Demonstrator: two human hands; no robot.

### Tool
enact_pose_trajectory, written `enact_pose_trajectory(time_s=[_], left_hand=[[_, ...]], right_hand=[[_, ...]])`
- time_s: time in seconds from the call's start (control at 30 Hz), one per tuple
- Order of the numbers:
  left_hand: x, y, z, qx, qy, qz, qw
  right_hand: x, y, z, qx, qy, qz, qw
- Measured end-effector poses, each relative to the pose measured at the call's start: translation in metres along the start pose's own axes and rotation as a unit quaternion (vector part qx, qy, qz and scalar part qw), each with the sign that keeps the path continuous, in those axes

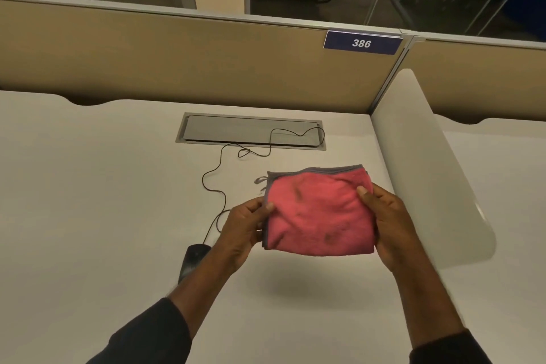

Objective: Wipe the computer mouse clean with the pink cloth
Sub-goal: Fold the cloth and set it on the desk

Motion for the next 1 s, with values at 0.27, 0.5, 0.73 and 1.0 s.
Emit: enact_pose_trajectory(time_s=[0.27,0.5,0.73,1.0], left_hand=[[-0.007,-0.021,0.035,-0.043,-0.061,0.122,0.99],[-0.009,-0.036,0.063,-0.067,-0.062,0.141,0.986],[-0.038,-0.046,0.063,-0.035,-0.204,0.147,0.967],[-0.033,-0.067,0.041,0.046,-0.263,0.254,0.93]], right_hand=[[-0.034,0.018,0.021,-0.16,0.101,-0.159,0.969],[-0.04,0.021,0.04,-0.229,0.107,-0.184,0.95],[-0.03,0.027,0.047,-0.227,0.094,-0.276,0.929],[-0.015,-0.048,0.024,-0.016,-0.01,-0.056,0.998]])
Point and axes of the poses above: each hand's wrist, its own z-axis towards the middle knuckle, its own y-axis out of the back of the hand, x = y × z, the point moved 1 cm from there along z, towards the middle knuckle, and after that the axes turned 6 degrees about -x, right-handed, at the moved point
